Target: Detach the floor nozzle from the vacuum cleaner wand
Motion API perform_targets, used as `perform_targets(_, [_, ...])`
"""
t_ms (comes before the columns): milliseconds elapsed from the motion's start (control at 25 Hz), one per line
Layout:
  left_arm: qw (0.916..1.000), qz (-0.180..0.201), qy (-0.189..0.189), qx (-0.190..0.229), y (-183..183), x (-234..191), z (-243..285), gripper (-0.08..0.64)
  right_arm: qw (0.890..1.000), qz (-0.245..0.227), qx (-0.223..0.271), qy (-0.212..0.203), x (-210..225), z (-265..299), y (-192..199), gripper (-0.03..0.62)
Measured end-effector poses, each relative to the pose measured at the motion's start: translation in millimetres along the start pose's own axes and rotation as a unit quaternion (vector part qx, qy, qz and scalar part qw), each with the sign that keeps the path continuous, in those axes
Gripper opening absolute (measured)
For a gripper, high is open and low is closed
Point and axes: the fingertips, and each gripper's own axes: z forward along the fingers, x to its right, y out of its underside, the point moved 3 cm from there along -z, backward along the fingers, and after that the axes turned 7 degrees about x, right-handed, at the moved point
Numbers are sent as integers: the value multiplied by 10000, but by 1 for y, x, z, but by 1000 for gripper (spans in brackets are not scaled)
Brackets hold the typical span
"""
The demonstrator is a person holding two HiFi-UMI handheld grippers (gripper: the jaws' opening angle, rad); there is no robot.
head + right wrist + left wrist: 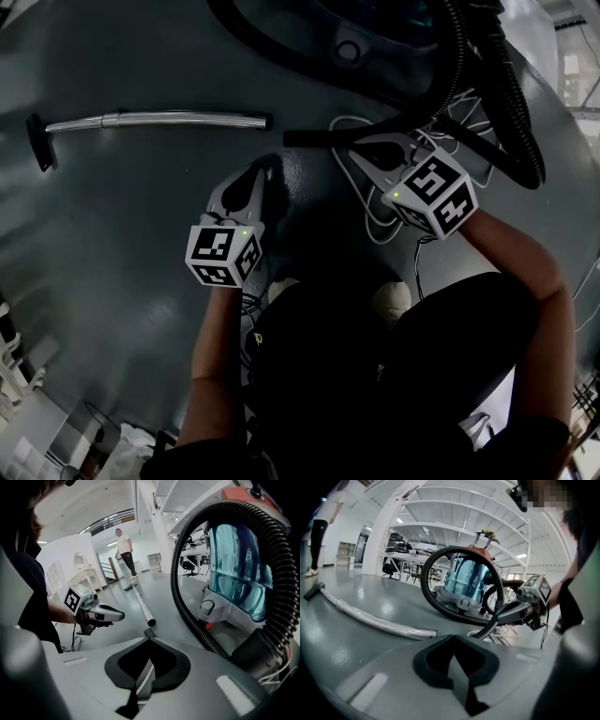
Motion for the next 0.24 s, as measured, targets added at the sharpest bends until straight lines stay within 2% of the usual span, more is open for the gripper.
perform_targets(240, [9999, -90, -78, -6, -5, -3, 6, 11, 10000, -18, 70, -18, -2, 2, -6, -3])
